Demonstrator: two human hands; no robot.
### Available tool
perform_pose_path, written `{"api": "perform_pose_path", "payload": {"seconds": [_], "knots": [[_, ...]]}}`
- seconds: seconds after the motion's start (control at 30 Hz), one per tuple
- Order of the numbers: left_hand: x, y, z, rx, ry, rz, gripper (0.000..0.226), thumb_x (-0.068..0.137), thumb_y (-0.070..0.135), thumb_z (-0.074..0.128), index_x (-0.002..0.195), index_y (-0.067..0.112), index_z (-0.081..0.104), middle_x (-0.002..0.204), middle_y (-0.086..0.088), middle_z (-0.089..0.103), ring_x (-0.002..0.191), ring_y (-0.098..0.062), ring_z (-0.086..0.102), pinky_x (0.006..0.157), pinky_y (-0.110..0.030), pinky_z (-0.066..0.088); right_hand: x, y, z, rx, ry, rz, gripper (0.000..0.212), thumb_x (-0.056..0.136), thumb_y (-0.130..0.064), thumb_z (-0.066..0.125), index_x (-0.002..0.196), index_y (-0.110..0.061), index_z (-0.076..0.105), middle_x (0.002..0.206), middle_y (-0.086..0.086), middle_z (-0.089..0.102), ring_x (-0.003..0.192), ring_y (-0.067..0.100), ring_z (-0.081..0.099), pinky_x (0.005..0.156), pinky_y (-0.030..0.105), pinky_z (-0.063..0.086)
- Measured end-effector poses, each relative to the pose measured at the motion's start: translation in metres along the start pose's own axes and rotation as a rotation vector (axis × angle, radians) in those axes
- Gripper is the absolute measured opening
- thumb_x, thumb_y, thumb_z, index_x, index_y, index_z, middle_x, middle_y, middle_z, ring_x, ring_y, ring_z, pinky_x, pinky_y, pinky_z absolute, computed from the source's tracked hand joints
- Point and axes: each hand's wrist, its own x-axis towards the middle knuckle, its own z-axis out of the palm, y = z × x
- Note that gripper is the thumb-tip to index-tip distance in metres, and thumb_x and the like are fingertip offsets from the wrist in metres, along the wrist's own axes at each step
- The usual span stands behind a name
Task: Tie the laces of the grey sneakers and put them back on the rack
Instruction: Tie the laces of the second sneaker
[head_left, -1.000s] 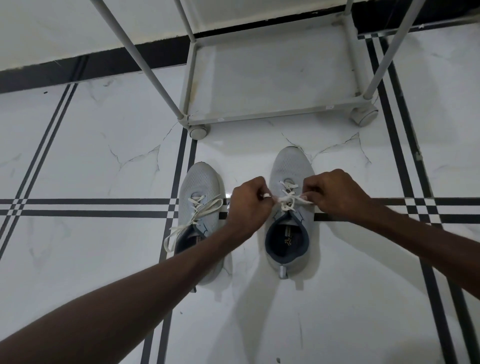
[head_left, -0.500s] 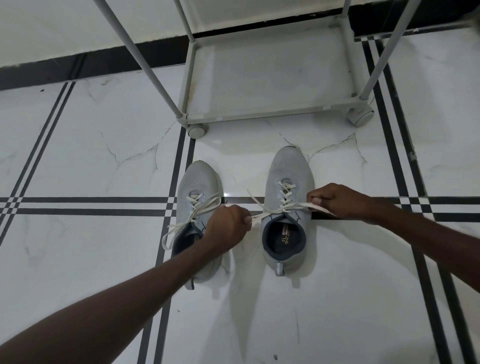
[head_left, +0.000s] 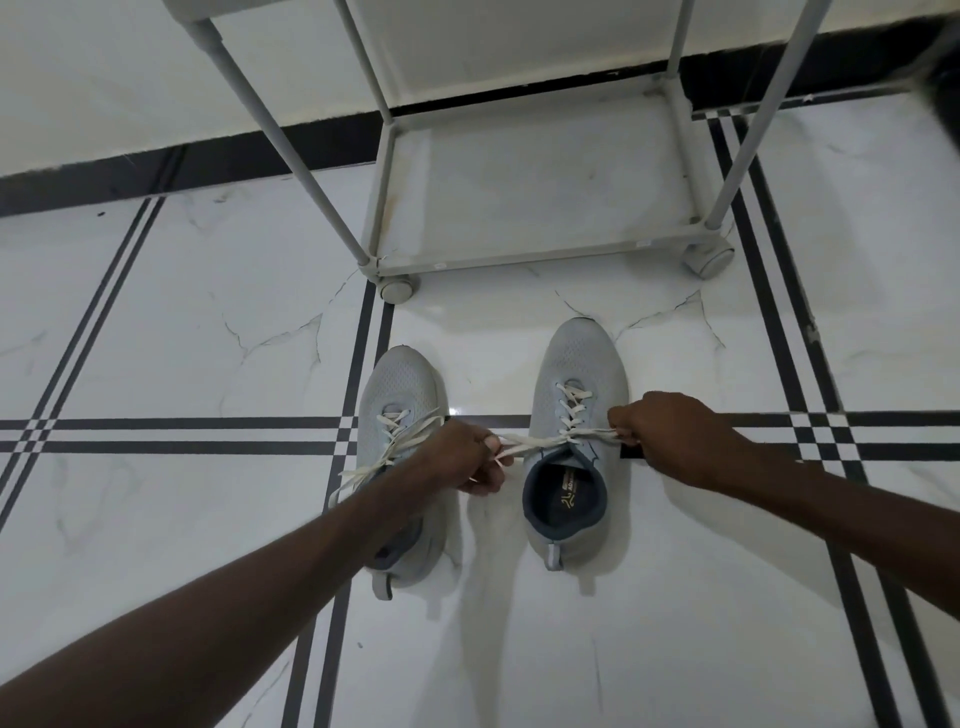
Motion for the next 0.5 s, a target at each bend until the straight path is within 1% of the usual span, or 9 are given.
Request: {"api": "perform_pose_path", "payload": {"seconds": [0.07, 0.1, 0.13, 0.2, 0.27, 0.33, 0.4, 0.47, 0.5], "knots": [[-0.001, 0.001, 0.001, 0.191, 0.130, 0.128, 0.030, 0.098, 0.028, 0.051, 0.117, 0.006, 0.059, 0.105, -0.014, 0.070, 0.091, -0.025, 0.067, 0.082, -0.035, 0.055, -0.005, -0.013, 0.002, -0.098, 0.139, -0.018, 0.019, 0.077, -0.018, 0.072, 0.090, -0.015, 0.060, 0.084, 0.009, 0.066, 0.074, 0.030, 0.058, 0.059, 0.034, 0.042], [-0.003, 0.001, 0.005, 0.310, 0.253, 0.201, 0.041, 0.097, 0.032, 0.053, 0.130, 0.008, 0.052, 0.121, -0.013, 0.065, 0.108, -0.027, 0.063, 0.093, -0.038, 0.051, -0.004, -0.019, 0.004, -0.076, 0.177, -0.003, 0.033, 0.079, -0.025, 0.070, 0.107, -0.010, 0.061, 0.098, 0.012, 0.066, 0.087, 0.032, 0.060, 0.065, 0.039, 0.048], [-0.008, 0.003, 0.012, 0.392, 0.371, 0.298, 0.051, 0.096, 0.035, 0.053, 0.140, 0.009, 0.044, 0.133, -0.014, 0.058, 0.120, -0.028, 0.056, 0.101, -0.040, 0.045, -0.003, -0.024, 0.004, -0.020, 0.193, -0.023, 0.044, 0.082, -0.029, 0.066, 0.120, -0.008, 0.057, 0.111, 0.013, 0.063, 0.098, 0.033, 0.058, 0.072, 0.043, 0.051], [-0.017, 0.008, 0.030, 0.510, 0.456, 0.513, 0.060, 0.097, 0.040, 0.049, 0.146, 0.008, 0.036, 0.143, -0.014, 0.049, 0.129, -0.030, 0.047, 0.107, -0.044, 0.040, -0.001, -0.037, 0.005, 0.100, 0.238, -0.088, 0.041, 0.085, -0.027, 0.058, 0.121, -0.007, 0.057, 0.116, 0.013, 0.061, 0.103, 0.033, 0.056, 0.077, 0.047, 0.053], [-0.015, 0.009, 0.050, 0.742, 0.395, 0.635, 0.053, 0.095, 0.043, 0.049, 0.134, 0.007, 0.049, 0.128, -0.016, 0.058, 0.116, -0.034, 0.054, 0.094, -0.044, 0.046, 0.003, -0.042, 0.007, 0.146, 0.280, -0.123, 0.024, 0.087, -0.022, 0.051, 0.101, -0.006, 0.062, 0.099, 0.013, 0.063, 0.089, 0.032, 0.057, 0.070, 0.046, 0.051], [-0.010, 0.007, 0.060, 0.909, 0.395, 0.661, 0.037, 0.093, 0.035, 0.054, 0.116, 0.007, 0.055, 0.107, -0.014, 0.063, 0.095, -0.036, 0.062, 0.070, -0.041, 0.046, 0.006, -0.044, 0.006, 0.164, 0.254, -0.117, 0.019, 0.088, -0.020, 0.048, 0.092, -0.007, 0.060, 0.087, 0.012, 0.062, 0.077, 0.031, 0.057, 0.063, 0.044, 0.049], [-0.006, 0.003, 0.060, 0.961, 0.406, 0.649, 0.030, 0.095, 0.028, 0.053, 0.117, 0.007, 0.051, 0.098, -0.013, 0.066, 0.081, -0.035, 0.067, 0.057, -0.036, 0.037, 0.003, -0.044, 0.007, 0.257, 0.204, -0.074, 0.021, 0.092, -0.019, 0.053, 0.106, -0.006, 0.059, 0.087, 0.012, 0.066, 0.075, 0.034, 0.062, 0.062, 0.044, 0.051], [-0.009, -0.001, 0.058, 1.074, 0.395, 0.629, 0.034, 0.100, 0.028, 0.045, 0.126, 0.006, 0.047, 0.094, -0.011, 0.070, 0.078, -0.034, 0.069, 0.056, -0.034, 0.034, 0.000, -0.043, 0.006, 0.294, 0.130, -0.017, 0.036, 0.093, -0.022, 0.055, 0.127, -0.009, 0.051, 0.087, 0.011, 0.072, 0.074, 0.033, 0.067, 0.061, 0.041, 0.054], [-0.011, -0.001, 0.058, 1.141, 0.395, 0.611, 0.033, 0.102, 0.028, 0.040, 0.128, 0.007, 0.045, 0.094, -0.010, 0.071, 0.079, -0.033, 0.069, 0.058, -0.034, 0.034, -0.002, -0.041, 0.007, 0.256, 0.119, -0.010, 0.035, 0.093, -0.024, 0.054, 0.126, -0.012, 0.050, 0.084, 0.010, 0.072, 0.071, 0.034, 0.067, 0.058, 0.039, 0.052]]}}
